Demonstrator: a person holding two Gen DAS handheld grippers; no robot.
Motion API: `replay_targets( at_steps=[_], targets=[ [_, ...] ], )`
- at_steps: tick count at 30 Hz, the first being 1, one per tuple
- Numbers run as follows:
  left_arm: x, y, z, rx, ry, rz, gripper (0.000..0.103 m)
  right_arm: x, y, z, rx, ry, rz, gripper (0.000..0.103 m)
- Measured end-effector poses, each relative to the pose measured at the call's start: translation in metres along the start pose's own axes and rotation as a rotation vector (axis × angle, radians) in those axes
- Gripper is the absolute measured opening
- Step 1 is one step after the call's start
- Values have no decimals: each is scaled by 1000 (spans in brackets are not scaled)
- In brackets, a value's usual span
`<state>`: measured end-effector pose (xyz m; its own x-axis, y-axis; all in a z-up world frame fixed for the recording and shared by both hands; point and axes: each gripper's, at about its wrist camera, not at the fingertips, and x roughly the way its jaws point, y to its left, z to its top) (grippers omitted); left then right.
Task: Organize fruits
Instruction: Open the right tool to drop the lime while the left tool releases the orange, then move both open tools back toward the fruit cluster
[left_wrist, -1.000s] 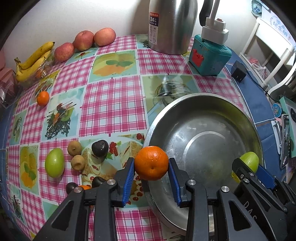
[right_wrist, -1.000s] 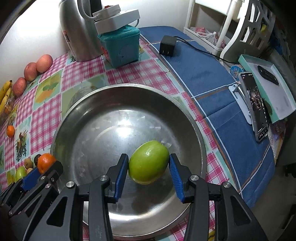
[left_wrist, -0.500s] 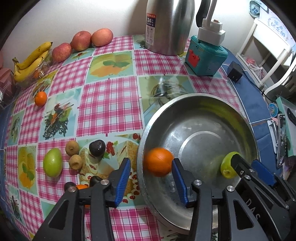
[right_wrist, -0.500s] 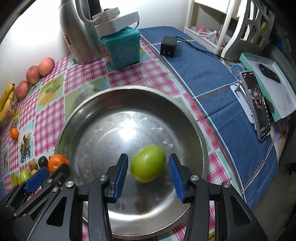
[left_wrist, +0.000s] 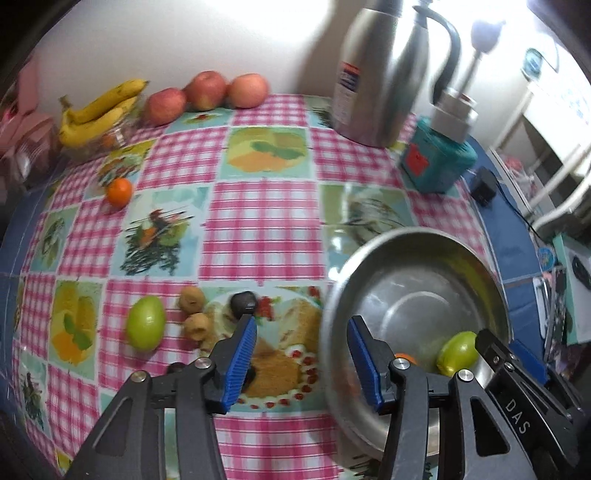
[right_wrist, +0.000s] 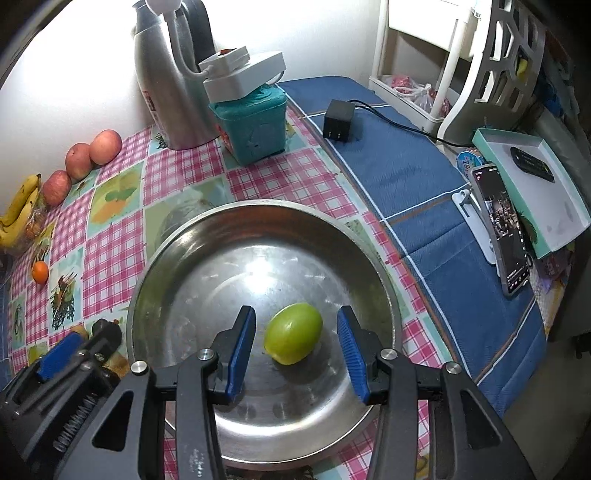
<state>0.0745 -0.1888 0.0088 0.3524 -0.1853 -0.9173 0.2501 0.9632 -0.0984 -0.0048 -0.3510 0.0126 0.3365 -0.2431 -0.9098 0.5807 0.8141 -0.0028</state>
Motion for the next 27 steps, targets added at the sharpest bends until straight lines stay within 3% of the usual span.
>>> replay_targets(
  at_steps=[7,13,14,15,17,19,27],
  targets=[
    [-2,42,2,-105,-3,43,55,6,14,-3,-41,31,40,47],
    [-1,55,1,-135,5,65,55,0,29,-4,-87,21,65,47],
    [0,56,1,-133,6,71,56,-1,31,-4,-93,20,67,47],
    [0,57,1,-135,5,72,65,-1,32,-4,-101,19,69,47],
    [0,59,1,-141,0,80,79,-1,35,-4,-122,17,74,54],
    [0,60,0,-141,-10,98,81,-1,37,-4,-132,6,77,75],
    [3,66,-3,-150,-8,136,90,0,40,-4,-153,-1,72,78]
  ],
)
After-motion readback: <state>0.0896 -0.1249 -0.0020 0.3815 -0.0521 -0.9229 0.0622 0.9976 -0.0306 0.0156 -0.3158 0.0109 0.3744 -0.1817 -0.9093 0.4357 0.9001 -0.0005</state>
